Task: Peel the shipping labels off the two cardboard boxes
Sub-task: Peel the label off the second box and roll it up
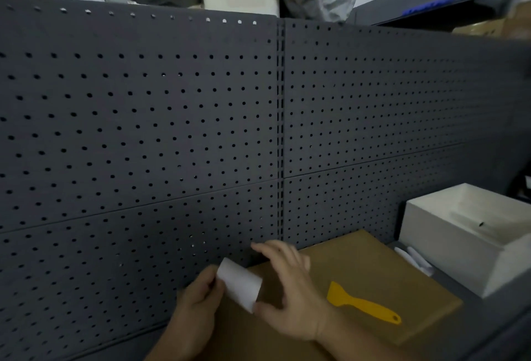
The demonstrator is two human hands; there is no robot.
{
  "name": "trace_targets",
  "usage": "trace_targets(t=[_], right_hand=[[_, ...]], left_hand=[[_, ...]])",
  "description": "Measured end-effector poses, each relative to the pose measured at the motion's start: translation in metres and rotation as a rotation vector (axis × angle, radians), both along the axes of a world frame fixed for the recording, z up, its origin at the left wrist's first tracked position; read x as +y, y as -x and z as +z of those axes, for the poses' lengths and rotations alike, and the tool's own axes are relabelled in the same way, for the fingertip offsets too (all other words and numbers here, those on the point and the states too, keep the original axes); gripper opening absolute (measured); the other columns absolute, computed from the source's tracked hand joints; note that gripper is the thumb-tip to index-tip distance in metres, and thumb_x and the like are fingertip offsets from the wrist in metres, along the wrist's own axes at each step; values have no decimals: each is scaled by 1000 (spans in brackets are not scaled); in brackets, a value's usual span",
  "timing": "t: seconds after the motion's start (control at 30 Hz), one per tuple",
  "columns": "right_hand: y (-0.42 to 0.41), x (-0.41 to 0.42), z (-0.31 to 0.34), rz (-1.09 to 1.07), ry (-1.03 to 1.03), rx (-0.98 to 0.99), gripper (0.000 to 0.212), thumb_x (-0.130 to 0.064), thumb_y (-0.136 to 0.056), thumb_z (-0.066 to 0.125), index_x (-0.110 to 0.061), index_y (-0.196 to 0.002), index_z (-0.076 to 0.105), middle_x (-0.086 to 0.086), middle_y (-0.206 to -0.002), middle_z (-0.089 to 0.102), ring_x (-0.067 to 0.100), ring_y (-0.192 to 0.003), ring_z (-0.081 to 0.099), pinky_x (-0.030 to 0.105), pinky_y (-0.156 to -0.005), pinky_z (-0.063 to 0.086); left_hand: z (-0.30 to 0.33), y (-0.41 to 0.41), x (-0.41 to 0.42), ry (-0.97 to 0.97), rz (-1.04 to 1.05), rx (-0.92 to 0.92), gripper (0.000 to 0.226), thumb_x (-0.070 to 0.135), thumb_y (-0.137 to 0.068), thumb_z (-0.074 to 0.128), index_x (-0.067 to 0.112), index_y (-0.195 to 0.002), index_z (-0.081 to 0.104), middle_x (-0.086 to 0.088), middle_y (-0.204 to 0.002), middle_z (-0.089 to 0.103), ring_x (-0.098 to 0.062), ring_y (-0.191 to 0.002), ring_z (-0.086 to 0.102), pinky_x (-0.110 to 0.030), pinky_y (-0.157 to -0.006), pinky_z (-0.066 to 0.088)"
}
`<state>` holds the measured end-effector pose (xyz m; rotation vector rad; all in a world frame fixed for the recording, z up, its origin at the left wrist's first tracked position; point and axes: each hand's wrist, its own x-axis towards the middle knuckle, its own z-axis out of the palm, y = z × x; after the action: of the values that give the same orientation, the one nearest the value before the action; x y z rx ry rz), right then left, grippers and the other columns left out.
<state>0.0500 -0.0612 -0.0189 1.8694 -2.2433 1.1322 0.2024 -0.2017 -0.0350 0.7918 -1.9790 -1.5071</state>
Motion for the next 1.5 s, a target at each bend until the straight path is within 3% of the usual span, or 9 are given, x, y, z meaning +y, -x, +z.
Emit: trace_targets(t=[0.1,0.23,0.47,0.63,0.7,0.87,1.03,1.2,1.5], right_hand=[[3,18,15,35,-81,14,97,-47,-78,75,-46,-152,13,-19,-151,19,3,-143,12,36,-108,13],[13,47,29,39,-167,6,106,-51,-74,79,-47,-152,7,-27,-153,13,-7,-140,6,35,-112,8],[46,109,39,-17,-169,-4,102,-55,-72,80,-55,-148,12,-33,-151,15,-7,-145,7,40,-113,10],[85,167,46,-74,-163,54,101,-59,-72,78,-55,-149,12,-31,-153,12,-5,-147,5,44,-116,14],[104,189,48,-82,-152,78,98,-58,-71,79,-53,-148,18,-33,-151,13,-9,-145,5,39,-112,16],[159,247,43,-124,-142,72,89,-60,-68,80,-50,-142,32,-33,-149,17,-8,-144,7,41,-115,12],[215,300,37,-114,-172,-51,91,-61,-65,82,-55,-140,30,-34,-145,24,-6,-141,19,43,-116,17],[249,336,33,-82,-202,-198,90,-57,-67,82,-65,-135,25,-41,-136,27,-12,-125,19,33,-105,33],[284,358,16,-152,-153,-223,78,-62,-64,81,-63,-128,35,-43,-128,33,-13,-123,20,25,-104,29]], left_hand=[[16,6,10,-17,-149,-22,24,11,-104,44,17,-110,67,5,-95,74,1,-87,67,-20,-79,54],[26,27,25,23,-280,-62,27,18,-104,45,23,-122,64,0,-117,69,-14,-111,64,-37,-103,49],[37,81,68,199,-435,-127,42,19,-105,44,57,-101,64,-3,-120,63,-16,-112,60,-30,-100,47],[44,129,114,172,-577,-103,18,30,-102,50,28,-110,66,-10,-126,62,-26,-122,56,-38,-106,45],[44,153,132,183,-633,-83,41,49,-92,51,17,-115,62,-16,-127,59,-33,-122,54,-49,-109,41],[48,212,184,217,-723,-119,30,36,-100,42,13,-108,60,-6,-96,57,-11,-91,51,-30,-85,40],[40,269,227,198,-732,-184,23,30,-105,42,38,-104,63,15,-100,65,-7,-98,60,-23,-88,45],[26,309,264,126,-701,-99,28,36,-98,49,29,-118,67,-11,-130,59,-28,-122,55,-49,-110,42],[18,351,284,-36,-702,-122,27,19,-101,49,28,-109,74,2,-119,70,-17,-119,61,-29,-101,45]])
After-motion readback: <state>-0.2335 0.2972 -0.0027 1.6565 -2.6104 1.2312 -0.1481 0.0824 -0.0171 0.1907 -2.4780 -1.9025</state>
